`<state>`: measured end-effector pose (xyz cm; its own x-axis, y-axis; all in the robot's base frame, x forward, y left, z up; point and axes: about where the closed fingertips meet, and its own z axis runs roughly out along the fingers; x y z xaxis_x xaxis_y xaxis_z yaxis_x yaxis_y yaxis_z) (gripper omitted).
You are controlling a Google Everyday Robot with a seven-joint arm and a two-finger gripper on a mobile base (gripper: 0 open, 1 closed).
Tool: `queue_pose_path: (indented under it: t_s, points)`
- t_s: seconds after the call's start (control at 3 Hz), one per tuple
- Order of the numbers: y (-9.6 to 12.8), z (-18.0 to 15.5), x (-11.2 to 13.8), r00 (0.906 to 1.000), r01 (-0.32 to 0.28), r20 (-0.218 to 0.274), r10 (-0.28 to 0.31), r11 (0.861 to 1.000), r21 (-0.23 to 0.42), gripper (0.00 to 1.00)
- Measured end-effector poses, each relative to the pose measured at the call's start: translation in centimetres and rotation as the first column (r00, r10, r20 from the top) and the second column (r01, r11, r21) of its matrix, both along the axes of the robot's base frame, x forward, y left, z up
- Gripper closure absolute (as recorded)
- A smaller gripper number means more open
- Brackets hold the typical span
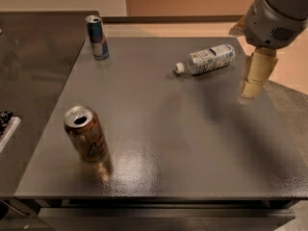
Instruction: Place blue plastic bottle upright
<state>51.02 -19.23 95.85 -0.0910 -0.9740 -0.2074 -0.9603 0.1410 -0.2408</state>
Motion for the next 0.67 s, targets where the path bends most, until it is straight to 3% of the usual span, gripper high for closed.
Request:
queue_pose_path:
  t_s: [0.67]
  points:
    - [1.4,-3.2,6.9,0.9949,-0.101,-0.011,0.101,0.994,-0.041,0.0]
